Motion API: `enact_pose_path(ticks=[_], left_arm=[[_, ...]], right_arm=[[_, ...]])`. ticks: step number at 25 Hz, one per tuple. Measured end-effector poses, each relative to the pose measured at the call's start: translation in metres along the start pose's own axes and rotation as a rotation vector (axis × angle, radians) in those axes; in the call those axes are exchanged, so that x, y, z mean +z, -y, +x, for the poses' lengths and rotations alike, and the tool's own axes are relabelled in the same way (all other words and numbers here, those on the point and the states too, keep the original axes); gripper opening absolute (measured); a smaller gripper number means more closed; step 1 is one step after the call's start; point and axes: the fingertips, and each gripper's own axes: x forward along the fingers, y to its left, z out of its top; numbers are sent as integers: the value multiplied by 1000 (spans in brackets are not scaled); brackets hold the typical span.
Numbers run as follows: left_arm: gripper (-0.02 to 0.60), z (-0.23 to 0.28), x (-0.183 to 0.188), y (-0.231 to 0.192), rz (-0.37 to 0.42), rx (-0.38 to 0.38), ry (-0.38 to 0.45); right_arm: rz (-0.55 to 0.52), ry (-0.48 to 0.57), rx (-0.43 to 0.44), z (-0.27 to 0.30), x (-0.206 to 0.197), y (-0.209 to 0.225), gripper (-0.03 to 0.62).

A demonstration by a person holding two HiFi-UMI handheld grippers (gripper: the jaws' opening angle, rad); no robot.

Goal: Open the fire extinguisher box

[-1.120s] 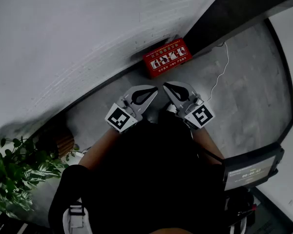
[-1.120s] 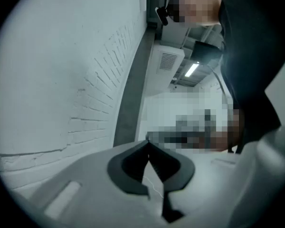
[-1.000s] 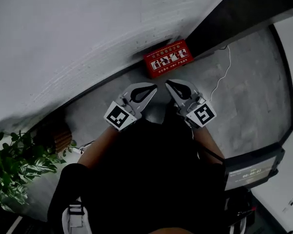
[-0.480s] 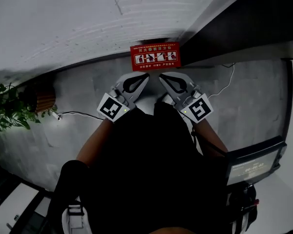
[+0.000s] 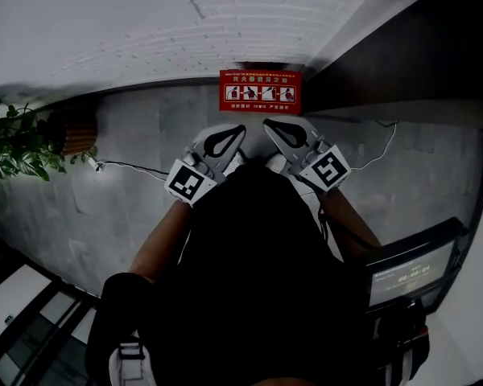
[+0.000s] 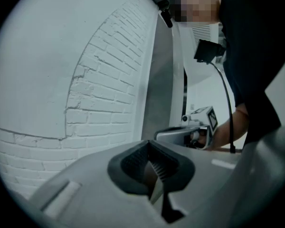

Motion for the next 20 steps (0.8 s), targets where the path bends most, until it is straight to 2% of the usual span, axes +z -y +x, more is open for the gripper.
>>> enact_pose_path(ticks=[4, 6, 8, 10, 13, 15, 18, 20], left_arm=[[2, 9, -40, -19, -10, 19, -33], [1, 17, -60, -28, -9, 18, -27], [2, 24, -78, -31, -44, 8, -57], [2, 32, -101, -34, -69, -5, -88], [2, 47, -140, -39, -68, -17, -101], [2, 52, -163, -39, -83, -16, -112], [2, 55, -183, -37, -124, -26, -154], [2, 57, -196, -35, -151, -34, -179]], right_arm=[[269, -49, 11, 17, -68, 38, 14], [428, -68, -12, 23, -116, 60, 15], [566, -106, -48, 27, -168, 75, 22], [691, -146, -113, 29, -226, 94, 79], [865, -164, -234, 24, -303, 122, 105], [978, -150, -290, 19, -345, 132, 128], [1188, -113, -371, 12, -415, 143, 197], [1287, -93, -420, 8, -454, 153, 221]])
